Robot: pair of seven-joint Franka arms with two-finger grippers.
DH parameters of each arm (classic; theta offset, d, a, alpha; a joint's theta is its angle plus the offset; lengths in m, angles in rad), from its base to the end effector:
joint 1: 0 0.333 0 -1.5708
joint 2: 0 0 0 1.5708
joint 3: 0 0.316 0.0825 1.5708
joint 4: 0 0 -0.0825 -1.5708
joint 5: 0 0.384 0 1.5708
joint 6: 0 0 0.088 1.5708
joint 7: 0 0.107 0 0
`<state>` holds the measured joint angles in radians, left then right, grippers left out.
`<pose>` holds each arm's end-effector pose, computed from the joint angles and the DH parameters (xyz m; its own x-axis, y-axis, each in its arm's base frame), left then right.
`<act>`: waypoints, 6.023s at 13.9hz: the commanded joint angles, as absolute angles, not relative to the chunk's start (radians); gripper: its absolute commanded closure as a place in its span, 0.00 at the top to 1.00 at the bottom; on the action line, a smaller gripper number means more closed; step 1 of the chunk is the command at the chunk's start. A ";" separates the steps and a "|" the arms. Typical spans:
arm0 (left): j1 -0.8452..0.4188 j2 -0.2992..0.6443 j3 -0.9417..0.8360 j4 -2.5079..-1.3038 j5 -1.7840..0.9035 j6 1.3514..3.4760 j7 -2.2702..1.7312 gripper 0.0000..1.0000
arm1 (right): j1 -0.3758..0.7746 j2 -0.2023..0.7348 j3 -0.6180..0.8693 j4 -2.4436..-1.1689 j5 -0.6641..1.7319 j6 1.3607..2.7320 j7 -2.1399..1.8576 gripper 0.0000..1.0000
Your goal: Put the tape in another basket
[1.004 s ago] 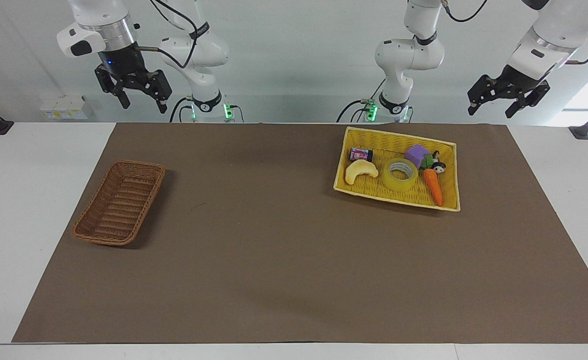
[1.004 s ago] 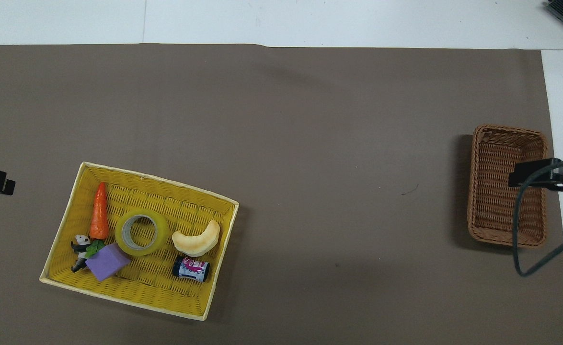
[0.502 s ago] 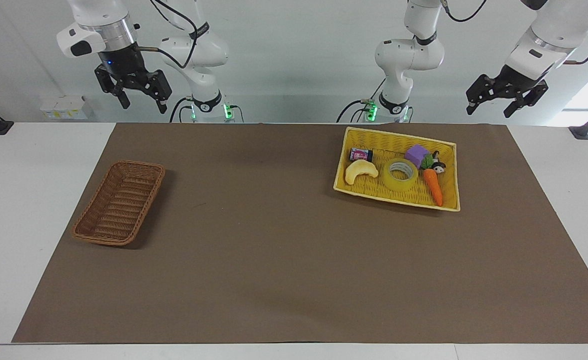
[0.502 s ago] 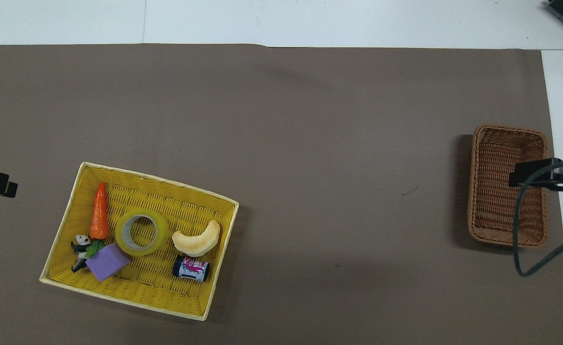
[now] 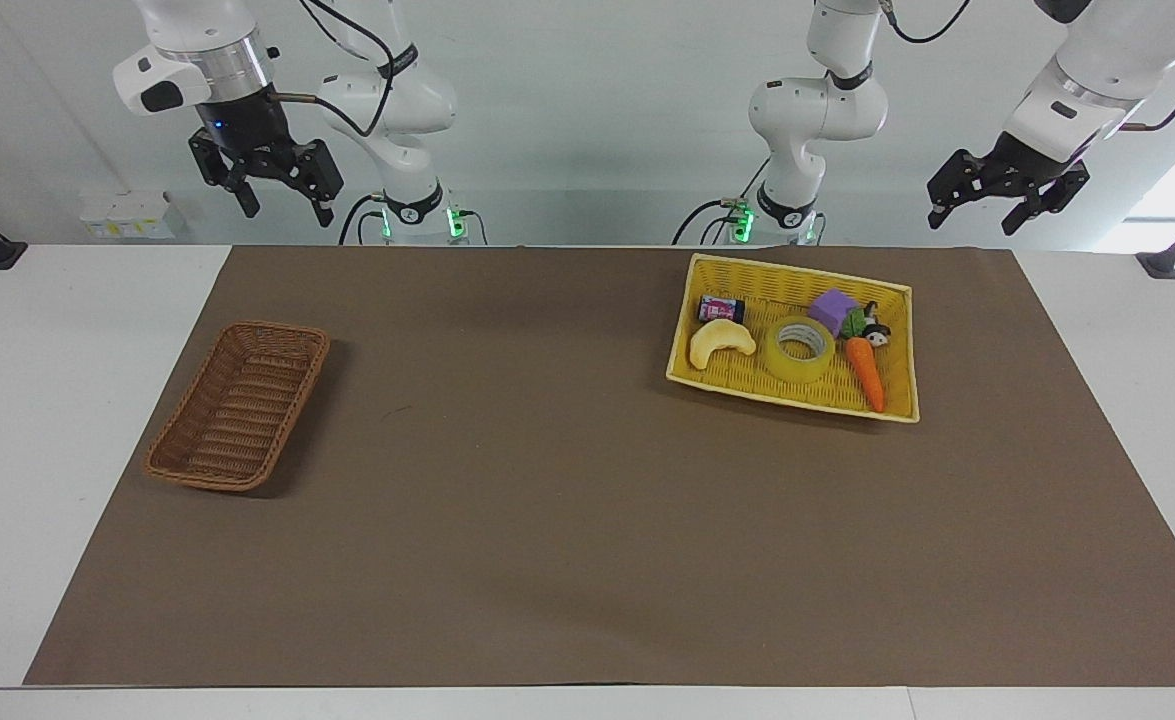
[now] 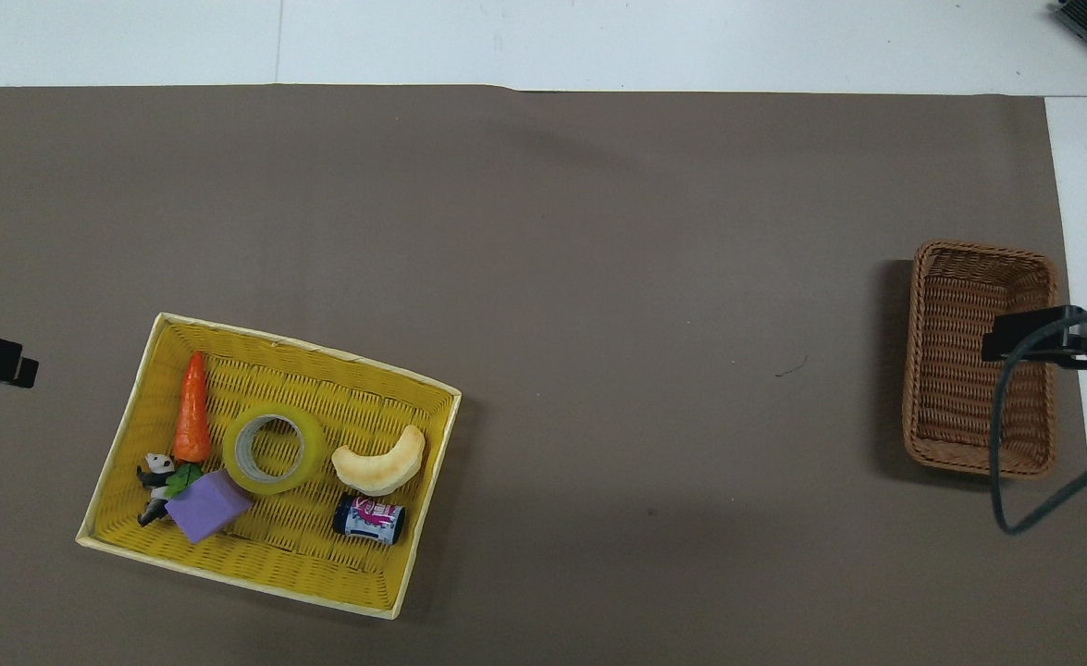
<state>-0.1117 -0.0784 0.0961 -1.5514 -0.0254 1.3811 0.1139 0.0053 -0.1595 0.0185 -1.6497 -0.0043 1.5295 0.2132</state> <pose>0.5095 -0.0087 0.6593 0.9870 -0.1347 -0.0877 -0.1314 -0.9904 0.0430 0.4994 0.0123 0.6678 0.9812 -0.1886 0.0399 -0.1887 -0.9820 -0.0013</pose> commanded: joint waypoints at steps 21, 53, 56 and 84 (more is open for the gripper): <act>-0.198 -0.167 0.107 -1.680 -0.032 1.439 0.124 1.00 | -0.035 -0.155 0.044 -1.658 0.031 1.531 0.109 1.00; -0.253 -0.190 0.109 -2.626 -0.034 2.493 0.149 0.19 | -0.051 -0.066 0.021 -1.534 0.028 1.503 0.179 1.00; -0.255 -0.186 0.110 -2.609 -0.034 2.462 0.158 0.00 | -0.043 -0.064 0.021 -1.534 0.029 1.503 0.176 1.00; -0.595 -0.028 -0.023 -1.873 -0.454 2.016 -0.543 0.00 | 0.066 -0.064 -0.120 -1.534 0.028 1.506 0.181 1.00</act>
